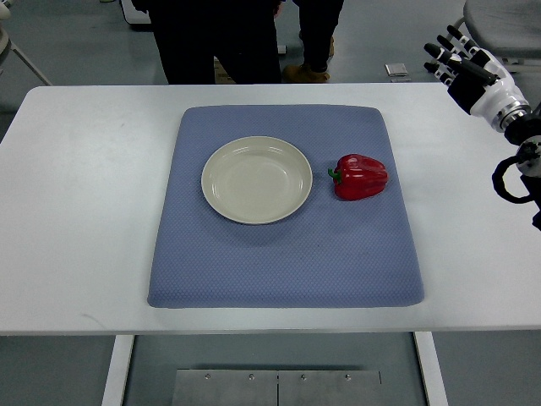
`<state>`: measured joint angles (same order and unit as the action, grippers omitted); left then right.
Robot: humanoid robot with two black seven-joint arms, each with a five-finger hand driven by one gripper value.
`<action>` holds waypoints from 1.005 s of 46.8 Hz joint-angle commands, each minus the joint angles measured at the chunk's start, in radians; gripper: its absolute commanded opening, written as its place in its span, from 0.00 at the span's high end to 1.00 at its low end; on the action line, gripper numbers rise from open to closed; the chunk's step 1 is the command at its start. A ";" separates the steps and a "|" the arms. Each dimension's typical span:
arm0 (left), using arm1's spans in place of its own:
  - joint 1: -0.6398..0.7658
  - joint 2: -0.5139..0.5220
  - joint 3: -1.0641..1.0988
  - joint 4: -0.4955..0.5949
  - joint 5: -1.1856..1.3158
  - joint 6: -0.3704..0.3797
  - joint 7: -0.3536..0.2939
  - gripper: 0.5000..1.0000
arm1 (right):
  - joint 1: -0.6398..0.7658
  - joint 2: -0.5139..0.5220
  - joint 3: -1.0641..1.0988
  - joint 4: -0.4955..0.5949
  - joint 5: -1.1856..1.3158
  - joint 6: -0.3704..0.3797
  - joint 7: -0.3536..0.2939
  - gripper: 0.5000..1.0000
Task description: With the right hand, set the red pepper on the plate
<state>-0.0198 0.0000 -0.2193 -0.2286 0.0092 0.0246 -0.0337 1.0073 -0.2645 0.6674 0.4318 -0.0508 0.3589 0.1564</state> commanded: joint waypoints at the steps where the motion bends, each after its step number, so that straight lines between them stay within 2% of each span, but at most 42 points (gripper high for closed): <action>1: 0.000 0.000 0.000 0.000 0.000 0.000 0.000 0.00 | 0.001 -0.013 -0.046 0.050 0.000 0.002 0.002 0.00; 5: 0.000 0.000 0.000 0.000 0.000 0.000 0.000 0.00 | -0.004 -0.077 -0.098 0.159 -0.006 0.002 0.000 0.00; 13: 0.000 0.000 0.000 0.000 0.000 0.000 0.000 0.00 | -0.012 -0.249 -0.204 0.458 -0.060 -0.009 0.005 0.00; 19: 0.000 0.000 0.000 0.000 0.000 0.000 0.000 0.00 | 0.016 -0.318 -0.276 0.579 -0.191 -0.011 -0.005 0.00; 26: 0.000 0.000 0.000 0.000 0.000 0.000 0.000 0.00 | 0.140 -0.364 -0.468 0.650 -0.322 -0.014 -0.018 0.00; 32: 0.000 0.000 0.000 0.000 0.000 0.000 0.000 0.00 | 0.246 -0.358 -0.613 0.653 -0.394 -0.041 -0.024 0.00; 47: 0.000 0.000 0.000 0.000 0.000 0.000 0.000 0.00 | 0.416 -0.227 -0.841 0.624 -0.511 -0.094 -0.107 0.00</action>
<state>-0.0201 0.0000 -0.2195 -0.2285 0.0092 0.0245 -0.0335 1.3967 -0.5190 -0.1334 1.0679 -0.5516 0.2697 0.0676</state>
